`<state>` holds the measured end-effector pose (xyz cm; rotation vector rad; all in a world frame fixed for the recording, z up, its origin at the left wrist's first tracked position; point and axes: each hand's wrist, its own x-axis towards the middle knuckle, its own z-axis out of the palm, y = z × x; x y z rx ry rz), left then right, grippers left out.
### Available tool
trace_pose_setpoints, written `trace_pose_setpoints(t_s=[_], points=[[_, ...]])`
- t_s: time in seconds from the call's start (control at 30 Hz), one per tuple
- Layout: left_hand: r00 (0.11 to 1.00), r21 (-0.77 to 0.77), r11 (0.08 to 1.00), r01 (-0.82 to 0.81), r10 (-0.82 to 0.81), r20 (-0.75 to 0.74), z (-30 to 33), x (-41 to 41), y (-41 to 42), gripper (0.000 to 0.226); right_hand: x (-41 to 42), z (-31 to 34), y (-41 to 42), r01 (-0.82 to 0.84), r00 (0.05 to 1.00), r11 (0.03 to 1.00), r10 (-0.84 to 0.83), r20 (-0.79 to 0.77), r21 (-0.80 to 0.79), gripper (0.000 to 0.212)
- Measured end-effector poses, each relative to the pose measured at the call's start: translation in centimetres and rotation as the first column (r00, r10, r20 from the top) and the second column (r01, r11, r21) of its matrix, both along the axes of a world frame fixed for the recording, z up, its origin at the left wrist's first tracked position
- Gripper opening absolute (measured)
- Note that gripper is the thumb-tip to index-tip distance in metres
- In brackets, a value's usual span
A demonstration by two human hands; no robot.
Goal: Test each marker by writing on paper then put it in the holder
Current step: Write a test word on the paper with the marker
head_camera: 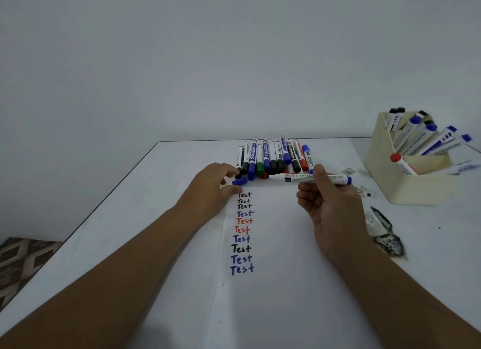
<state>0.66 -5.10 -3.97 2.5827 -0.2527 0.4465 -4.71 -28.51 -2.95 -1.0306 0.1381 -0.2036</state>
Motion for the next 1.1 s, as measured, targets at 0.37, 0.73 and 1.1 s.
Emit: trace_pose_setpoints(t_s=[0.37, 0.73, 1.1], points=[[0.964, 0.117, 0.978, 0.173, -0.143, -0.225, -0.6, -4.7, 3.1, 0.071, -1.2, 0.9, 0.7, -0.245, 0.966, 0.965, 0.252, 0.063, -0.092, 0.044], [0.948, 0.204, 0.957, 0.205, -0.142, -0.283, -0.6, -3.3, 3.7, 0.078, -4.0, 2.3, 4.2, -0.265, 0.939, 0.821, 0.339, 0.058, -0.506, 0.04], [0.926, 0.269, 0.929, 0.253, -0.153, -0.344, -0.5, -3.6, 3.9, 0.089, -7.8, 2.0, 5.2, -0.384, 0.876, 0.622, 0.479, -0.058, -0.682, 0.021]])
